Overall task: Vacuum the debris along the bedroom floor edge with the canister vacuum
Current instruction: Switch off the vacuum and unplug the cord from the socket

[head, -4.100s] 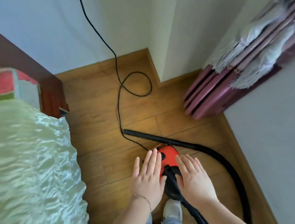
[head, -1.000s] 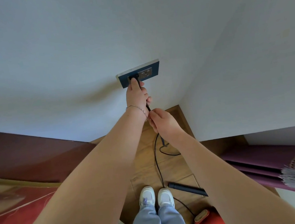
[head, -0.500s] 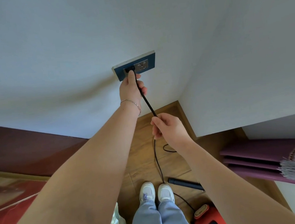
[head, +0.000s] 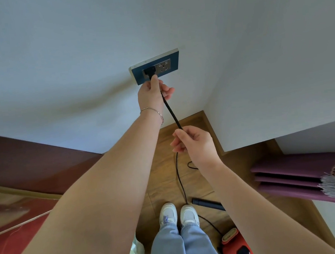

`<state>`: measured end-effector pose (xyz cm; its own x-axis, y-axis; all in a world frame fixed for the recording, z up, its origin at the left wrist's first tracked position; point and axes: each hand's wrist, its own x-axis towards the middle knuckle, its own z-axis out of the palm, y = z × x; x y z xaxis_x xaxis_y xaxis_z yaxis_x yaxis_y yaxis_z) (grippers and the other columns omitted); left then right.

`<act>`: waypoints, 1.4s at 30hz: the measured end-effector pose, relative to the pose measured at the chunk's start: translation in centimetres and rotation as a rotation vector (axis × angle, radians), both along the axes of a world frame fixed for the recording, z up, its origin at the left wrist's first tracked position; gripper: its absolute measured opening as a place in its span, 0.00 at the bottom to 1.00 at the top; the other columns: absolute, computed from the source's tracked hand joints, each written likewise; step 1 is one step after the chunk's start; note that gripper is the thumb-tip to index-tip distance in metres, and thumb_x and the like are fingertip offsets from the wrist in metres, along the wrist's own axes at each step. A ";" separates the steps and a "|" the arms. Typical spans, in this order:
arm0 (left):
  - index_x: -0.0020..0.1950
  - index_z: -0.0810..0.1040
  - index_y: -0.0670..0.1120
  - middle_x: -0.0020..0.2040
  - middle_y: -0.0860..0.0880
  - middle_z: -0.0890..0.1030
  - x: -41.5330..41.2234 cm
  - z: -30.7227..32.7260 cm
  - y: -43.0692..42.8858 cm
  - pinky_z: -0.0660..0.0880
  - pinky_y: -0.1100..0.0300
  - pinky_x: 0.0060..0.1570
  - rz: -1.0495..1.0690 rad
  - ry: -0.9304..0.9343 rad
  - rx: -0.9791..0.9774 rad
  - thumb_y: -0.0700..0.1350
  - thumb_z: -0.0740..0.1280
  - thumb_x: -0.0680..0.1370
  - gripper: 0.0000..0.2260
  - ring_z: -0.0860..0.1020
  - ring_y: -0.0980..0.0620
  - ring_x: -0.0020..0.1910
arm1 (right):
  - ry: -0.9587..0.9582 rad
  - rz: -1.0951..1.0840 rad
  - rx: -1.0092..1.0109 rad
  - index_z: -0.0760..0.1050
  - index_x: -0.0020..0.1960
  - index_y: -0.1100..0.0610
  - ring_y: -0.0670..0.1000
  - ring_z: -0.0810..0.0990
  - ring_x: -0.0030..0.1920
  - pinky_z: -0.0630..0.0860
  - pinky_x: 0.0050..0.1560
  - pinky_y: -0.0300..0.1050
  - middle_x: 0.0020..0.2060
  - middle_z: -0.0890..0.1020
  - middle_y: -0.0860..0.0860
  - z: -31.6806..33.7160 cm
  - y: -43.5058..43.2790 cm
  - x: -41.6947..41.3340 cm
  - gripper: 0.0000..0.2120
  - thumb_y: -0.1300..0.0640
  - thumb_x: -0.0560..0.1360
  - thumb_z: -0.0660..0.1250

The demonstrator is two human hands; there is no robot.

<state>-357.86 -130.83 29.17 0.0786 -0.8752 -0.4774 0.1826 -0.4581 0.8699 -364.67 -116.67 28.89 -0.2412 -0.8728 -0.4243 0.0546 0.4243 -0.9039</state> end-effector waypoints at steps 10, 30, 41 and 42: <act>0.44 0.74 0.43 0.26 0.52 0.79 -0.9 -3.7 10.7 0.79 0.62 0.35 -0.155 0.075 0.158 0.46 0.59 0.80 0.10 0.83 0.51 0.33 | 0.102 -0.028 0.293 0.80 0.39 0.52 0.43 0.82 0.32 0.75 0.33 0.31 0.32 0.84 0.48 -3.2 10.2 -3.5 0.08 0.57 0.76 0.65; 0.53 0.77 0.47 0.42 0.46 0.84 -2.6 -8.3 19.6 0.77 0.58 0.47 -0.657 -0.002 0.452 0.57 0.54 0.80 0.18 0.83 0.50 0.46 | -0.010 -0.563 0.352 0.79 0.41 0.62 0.47 0.68 0.26 0.67 0.28 0.37 0.27 0.77 0.51 -6.0 23.8 -2.7 0.11 0.58 0.78 0.63; 0.54 0.77 0.41 0.39 0.47 0.79 0.3 -29.5 23.9 0.75 0.61 0.42 -0.648 -0.472 0.580 0.42 0.60 0.79 0.09 0.78 0.53 0.37 | -0.013 -0.558 0.409 0.79 0.37 0.57 0.45 0.68 0.24 0.65 0.25 0.34 0.24 0.76 0.48 -21.3 28.8 0.2 0.13 0.57 0.78 0.62; 0.55 0.77 0.40 0.39 0.47 0.78 0.3 -31.9 23.8 0.74 0.61 0.41 -0.644 -0.505 0.563 0.42 0.60 0.79 0.10 0.77 0.53 0.38 | -0.008 -0.549 0.417 0.79 0.37 0.56 0.45 0.68 0.25 0.66 0.26 0.33 0.24 0.76 0.47 -23.2 29.0 0.3 0.13 0.56 0.78 0.62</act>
